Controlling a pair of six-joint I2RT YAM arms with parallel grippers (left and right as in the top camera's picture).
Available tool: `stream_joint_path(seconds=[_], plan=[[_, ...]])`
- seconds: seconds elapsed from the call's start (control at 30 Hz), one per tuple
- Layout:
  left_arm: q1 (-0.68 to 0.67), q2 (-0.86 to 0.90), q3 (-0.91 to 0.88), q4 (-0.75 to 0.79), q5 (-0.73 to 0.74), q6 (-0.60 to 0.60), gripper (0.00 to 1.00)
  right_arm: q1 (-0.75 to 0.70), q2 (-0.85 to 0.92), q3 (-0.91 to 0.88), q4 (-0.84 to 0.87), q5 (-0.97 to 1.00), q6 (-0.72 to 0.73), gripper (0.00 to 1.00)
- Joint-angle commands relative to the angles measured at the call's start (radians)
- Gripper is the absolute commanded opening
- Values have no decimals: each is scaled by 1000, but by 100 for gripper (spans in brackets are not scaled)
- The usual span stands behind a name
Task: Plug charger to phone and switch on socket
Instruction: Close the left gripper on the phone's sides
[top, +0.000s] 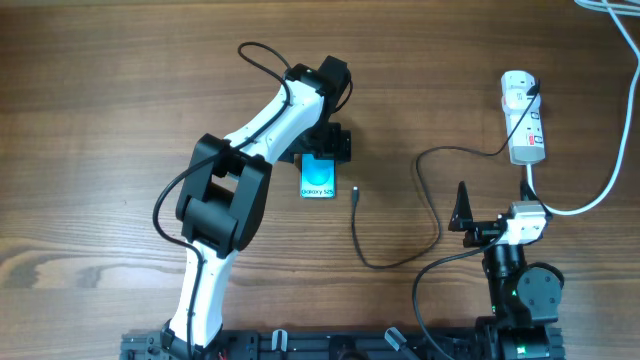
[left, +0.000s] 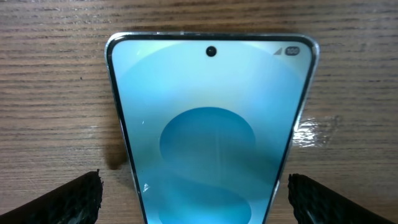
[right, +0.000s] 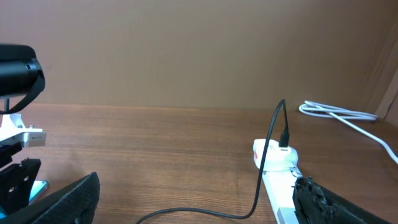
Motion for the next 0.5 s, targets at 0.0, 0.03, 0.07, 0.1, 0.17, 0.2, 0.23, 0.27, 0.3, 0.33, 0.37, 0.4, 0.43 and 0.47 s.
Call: stream_joint_path(seconds=[0.0,0.03,0.07,0.1,0.17,0.2,0.23,0.27,0.3,0.33,0.37,0.4,0.43,0.47], plan=[[-4,14,-8,3,-9,-9,100,-4,-9,-2,5,16,-1,100],[-4,14,-8,3,-9,-10,100,-4,-9,-2,5,16,-1,100],[-4,15,-8,5,3,-9,100,-4,-9,-2,5,16,-1,100],[-4,15,-8,9,25,-9,100,-4,-9,-2,5,16,-1,100],[-4,15,-8,13,35,-9,100,-4,-9,-2,5,16,0,100],[-4,15,-8,14,25,-10,100,-4,-9,-2,5,16,-1,100],[-3,15,-8,14,15,-14,100,-4,-9,-2,5,16,-1,100],[-3,15,-8,13,5,-28,100,-4,-9,-2,5,16,-1,100],[-3,15,-8,13,5,-31,100,-4,-9,-2,5,16,-1,100],[-3,15,-8,13,5,-31,100,-4,-9,-2,5,16,-1,100],[-3,15,-8,13,5,-31,100,-4,-9,-2,5,16,-1,100],[-3,16,-8,13,5,-31,100,-4,-9,-2,5,16,-1,100],[-3,16,-8,13,5,-31,100,-4,-9,-2,5,16,-1,100],[-3,17,-8,13,5,-31,100,-4,-9,-2,5,16,-1,100]])
